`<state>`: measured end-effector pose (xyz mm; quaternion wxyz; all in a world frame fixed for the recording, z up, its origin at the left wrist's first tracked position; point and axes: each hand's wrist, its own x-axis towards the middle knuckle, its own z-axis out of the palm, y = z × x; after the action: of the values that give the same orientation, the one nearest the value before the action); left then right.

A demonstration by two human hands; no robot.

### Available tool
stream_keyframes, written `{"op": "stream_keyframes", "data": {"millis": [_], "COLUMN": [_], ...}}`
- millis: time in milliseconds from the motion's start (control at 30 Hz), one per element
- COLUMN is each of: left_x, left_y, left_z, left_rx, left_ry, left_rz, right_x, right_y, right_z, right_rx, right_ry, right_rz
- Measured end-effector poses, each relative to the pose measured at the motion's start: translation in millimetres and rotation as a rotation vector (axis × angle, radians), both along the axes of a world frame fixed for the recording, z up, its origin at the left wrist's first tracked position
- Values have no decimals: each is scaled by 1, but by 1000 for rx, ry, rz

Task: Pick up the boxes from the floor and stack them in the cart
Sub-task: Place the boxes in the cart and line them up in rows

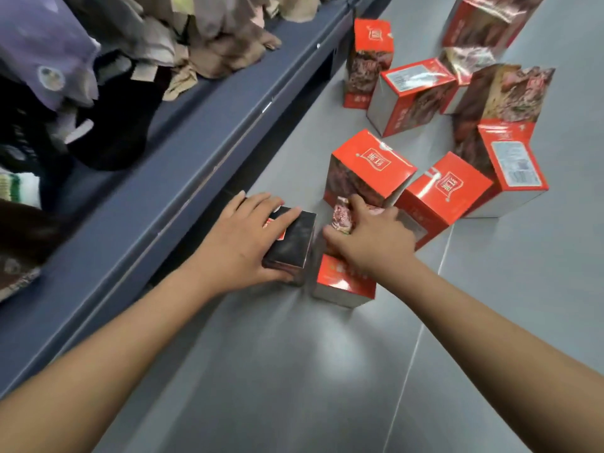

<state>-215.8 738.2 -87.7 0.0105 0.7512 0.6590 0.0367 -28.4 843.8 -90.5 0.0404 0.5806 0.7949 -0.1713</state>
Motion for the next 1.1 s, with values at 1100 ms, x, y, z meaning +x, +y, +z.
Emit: {"op": "stream_keyframes", "data": {"millis": [1100], "left_x": [21], "left_y": [11], "left_z": [40], "left_rx": [-173], "left_ry": [9], "left_rz": [289], "right_x": [82], "right_y": [-45], "right_z": [-3], "right_rx": [73], "right_ry": [872], "right_rz": [-102]}}
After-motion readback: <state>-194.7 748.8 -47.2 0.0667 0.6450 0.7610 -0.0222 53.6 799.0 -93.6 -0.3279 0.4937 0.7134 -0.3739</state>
